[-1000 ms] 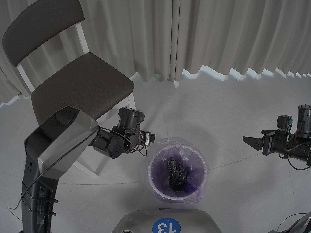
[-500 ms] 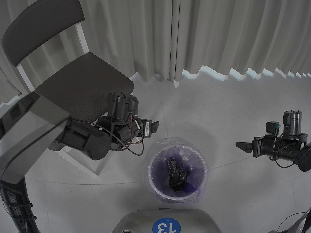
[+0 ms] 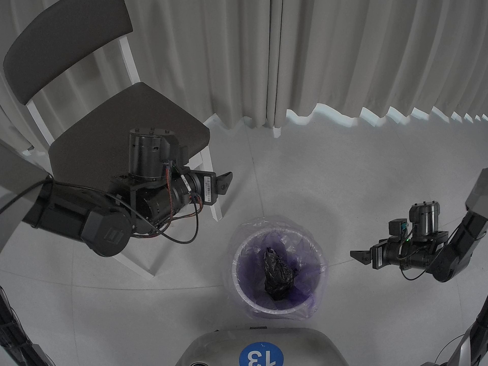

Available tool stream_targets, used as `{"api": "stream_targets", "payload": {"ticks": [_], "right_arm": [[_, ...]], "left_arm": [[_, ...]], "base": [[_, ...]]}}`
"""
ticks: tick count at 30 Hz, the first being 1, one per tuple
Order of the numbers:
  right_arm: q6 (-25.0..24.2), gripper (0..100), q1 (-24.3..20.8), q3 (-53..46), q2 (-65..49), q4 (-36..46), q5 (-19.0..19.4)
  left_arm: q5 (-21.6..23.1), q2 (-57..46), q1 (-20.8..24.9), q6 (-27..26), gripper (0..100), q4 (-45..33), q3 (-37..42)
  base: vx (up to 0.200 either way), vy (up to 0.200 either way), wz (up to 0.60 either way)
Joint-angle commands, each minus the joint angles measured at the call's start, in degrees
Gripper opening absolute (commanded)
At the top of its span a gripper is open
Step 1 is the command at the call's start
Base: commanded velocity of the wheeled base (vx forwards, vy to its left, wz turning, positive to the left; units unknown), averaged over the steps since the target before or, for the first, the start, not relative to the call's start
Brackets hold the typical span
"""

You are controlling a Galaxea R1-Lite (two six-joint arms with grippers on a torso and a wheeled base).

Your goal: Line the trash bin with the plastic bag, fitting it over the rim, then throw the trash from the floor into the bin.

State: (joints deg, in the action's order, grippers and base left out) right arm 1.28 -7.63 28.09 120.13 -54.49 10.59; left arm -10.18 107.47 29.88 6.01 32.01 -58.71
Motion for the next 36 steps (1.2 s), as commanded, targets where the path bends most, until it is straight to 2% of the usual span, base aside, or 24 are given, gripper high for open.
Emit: {"api": "stream_targets", "payload": {"ticks": [1,6,11,20,29,31,36], "right_arm": [[2.24,100,-3.27,-0.58,14.79,-9.05,-0.75],[4.70,100,-5.02,2.50,17.60,-8.97,-1.10],[5.75,100,-5.02,6.98,17.60,-2.11,-1.10],[5.84,100,-4.59,10.41,18.04,0.70,-1.10],[5.66,100,-3.71,24.47,22.17,11.95,-1.10],[5.31,100,-2.48,30.62,23.14,17.75,-0.93],[5.05,100,-0.10,40.20,25.42,23.20,-0.93]], "left_arm": [[1.13,-5.96,-1.40,0.14,100,0.16,3.60],[2.18,-6.93,-2.11,0.23,100,1.39,5.62],[2.27,-6.84,-2.63,-0.03,100,7.45,8.61],[2.97,-6.66,-3.51,0.05,100,7.89,9.58],[3.06,-7.19,-3.51,0.05,100,8.07,9.67],[3.06,-7.80,-3.51,0.14,100,8.07,10.19],[3.06,-8.33,-3.51,0.14,100,8.07,10.55]], "base": [[0.000,0.000,0.00],[0.000,0.000,0.00],[0.000,0.000,0.00],[0.000,0.000,0.00],[0.000,0.000,0.00],[0.000,0.000,0.00],[0.000,0.000,0.00]]}}
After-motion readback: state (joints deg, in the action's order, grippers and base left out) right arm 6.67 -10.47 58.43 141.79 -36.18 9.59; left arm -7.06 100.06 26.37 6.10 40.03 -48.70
